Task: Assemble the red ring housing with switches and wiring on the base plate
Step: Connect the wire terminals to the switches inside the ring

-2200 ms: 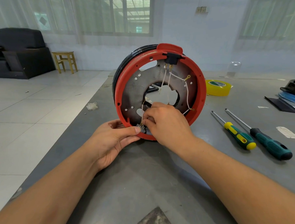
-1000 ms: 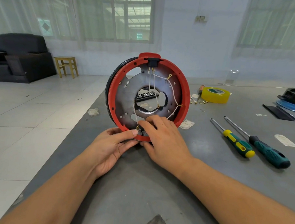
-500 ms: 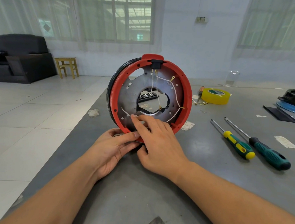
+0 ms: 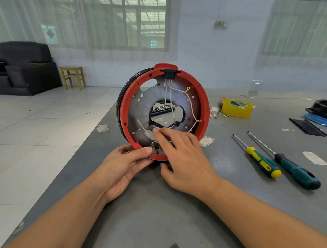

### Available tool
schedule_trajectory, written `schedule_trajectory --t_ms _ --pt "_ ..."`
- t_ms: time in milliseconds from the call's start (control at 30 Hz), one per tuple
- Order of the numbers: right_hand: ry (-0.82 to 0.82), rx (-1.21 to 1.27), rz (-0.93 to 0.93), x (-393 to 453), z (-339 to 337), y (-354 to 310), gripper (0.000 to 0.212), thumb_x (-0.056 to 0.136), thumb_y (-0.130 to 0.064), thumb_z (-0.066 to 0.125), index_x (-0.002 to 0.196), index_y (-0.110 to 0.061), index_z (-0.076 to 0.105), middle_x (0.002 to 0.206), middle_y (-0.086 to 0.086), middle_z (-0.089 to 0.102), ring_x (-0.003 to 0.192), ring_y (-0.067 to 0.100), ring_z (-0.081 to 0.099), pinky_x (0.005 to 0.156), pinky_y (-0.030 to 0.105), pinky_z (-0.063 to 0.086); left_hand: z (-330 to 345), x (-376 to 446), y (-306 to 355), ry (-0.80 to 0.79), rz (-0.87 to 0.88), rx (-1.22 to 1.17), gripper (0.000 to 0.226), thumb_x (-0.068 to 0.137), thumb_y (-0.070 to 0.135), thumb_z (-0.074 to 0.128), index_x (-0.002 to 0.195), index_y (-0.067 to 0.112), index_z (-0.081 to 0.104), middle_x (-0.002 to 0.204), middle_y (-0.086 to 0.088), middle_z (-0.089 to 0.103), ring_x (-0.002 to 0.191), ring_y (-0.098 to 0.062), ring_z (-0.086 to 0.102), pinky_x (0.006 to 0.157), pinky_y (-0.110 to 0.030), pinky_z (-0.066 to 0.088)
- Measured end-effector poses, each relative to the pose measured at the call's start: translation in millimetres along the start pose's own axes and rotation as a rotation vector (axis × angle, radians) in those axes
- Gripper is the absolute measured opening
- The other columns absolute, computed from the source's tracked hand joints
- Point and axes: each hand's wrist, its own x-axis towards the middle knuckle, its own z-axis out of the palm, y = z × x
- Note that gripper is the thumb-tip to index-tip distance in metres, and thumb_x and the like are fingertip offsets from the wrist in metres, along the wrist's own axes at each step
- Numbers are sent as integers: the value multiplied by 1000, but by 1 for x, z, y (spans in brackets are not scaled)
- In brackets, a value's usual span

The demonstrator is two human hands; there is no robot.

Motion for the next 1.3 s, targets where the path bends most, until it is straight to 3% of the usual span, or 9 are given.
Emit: schedule_trajectory --t_ms 133,267,467,633,733,867,1033,1300 --pt "22 -112 55 -8 -5 21 86 83 -61 65 154 -20 38 152 -1 43 141 20 40 121 40 24 0 1 0 11 -8 -11 74 71 1 83 137 -12 51 119 -28 74 112 -37 74 92 -39 61" --pt "-26 -228 68 -22 -11 44 86 85 -68 60 154 -20 42 154 -1 44 149 20 34 127 43 16 -1 1 2 15 -11 -11 72 70 4 84 132 -15 56 119 -28 74 111 -37 75 90 -38 62" --pt "-84 -258 52 -20 -11 47 73 89 -64 56 147 -22 51 151 -3 49 149 20 35 126 48 19 1 0 1 15 -5 11 76 67 5 86 133 -13 55 118 -27 74 110 -38 75 91 -39 61" --pt "60 -238 58 -18 -6 45 77 93 -74 42 146 -19 53 150 -2 50 147 20 38 126 49 19 3 -1 1 20 1 21 73 68 6 85 132 -12 55 116 -27 75 109 -37 75 89 -38 62" --pt "154 -197 80 -11 -4 38 80 97 -74 33 152 -18 47 159 2 42 153 20 29 125 51 19 4 -1 0 15 15 39 73 69 7 85 132 -13 54 116 -28 75 110 -38 75 92 -38 61" --pt "150 -204 121 2 3 30 76 99 -73 27 156 -24 41 166 2 32 157 21 21 125 52 14 4 -2 -1 10 29 53 76 70 6 85 136 -12 50 116 -28 75 110 -38 75 91 -39 62" --pt "172 -217 167 6 9 30 74 100 -71 28 152 -21 47 160 0 42 155 21 26 125 52 15 7 -4 -4 8 53 100 76 67 7 86 132 -11 51 115 -27 75 108 -38 76 86 -37 64" --pt "281 -173 99 4 4 24 68 102 -63 35 154 -20 42 155 -1 44 149 18 34 120 44 22 8 -5 -2 20 38 80 76 71 9 86 136 -9 50 115 -25 76 108 -35 76 82 -33 64"
